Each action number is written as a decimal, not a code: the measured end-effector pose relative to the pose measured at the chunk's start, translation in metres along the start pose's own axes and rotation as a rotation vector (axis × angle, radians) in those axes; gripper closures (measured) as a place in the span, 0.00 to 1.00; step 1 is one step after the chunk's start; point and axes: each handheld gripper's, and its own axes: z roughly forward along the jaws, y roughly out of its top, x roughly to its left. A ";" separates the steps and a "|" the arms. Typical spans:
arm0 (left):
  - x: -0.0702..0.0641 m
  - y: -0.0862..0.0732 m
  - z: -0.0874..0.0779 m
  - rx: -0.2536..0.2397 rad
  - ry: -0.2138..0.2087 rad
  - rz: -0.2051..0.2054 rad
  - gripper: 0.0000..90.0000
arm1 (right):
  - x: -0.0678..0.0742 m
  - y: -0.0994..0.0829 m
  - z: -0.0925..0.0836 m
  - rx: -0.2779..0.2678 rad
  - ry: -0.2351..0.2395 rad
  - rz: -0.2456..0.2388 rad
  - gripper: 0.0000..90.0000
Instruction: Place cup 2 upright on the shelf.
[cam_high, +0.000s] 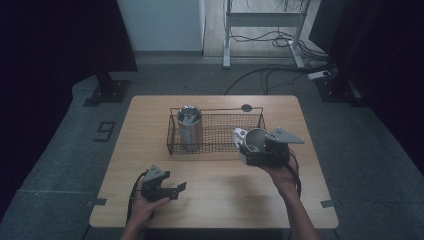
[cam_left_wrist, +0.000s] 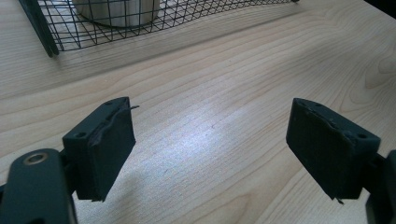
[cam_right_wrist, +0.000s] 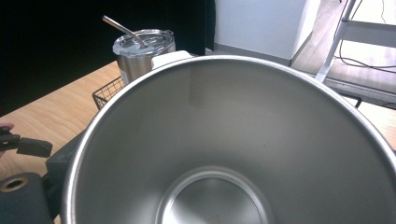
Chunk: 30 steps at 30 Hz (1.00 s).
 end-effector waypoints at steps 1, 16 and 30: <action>0.000 0.000 0.000 -0.001 -0.001 0.000 0.17 | -0.001 0.002 0.001 0.001 0.001 0.001 0.07; -0.001 0.000 0.001 0.005 -0.006 0.001 0.17 | -0.010 0.012 0.011 0.009 -0.010 0.012 0.07; -0.001 0.000 0.001 0.001 -0.010 -0.002 0.17 | -0.016 0.023 0.022 0.020 -0.013 0.013 0.07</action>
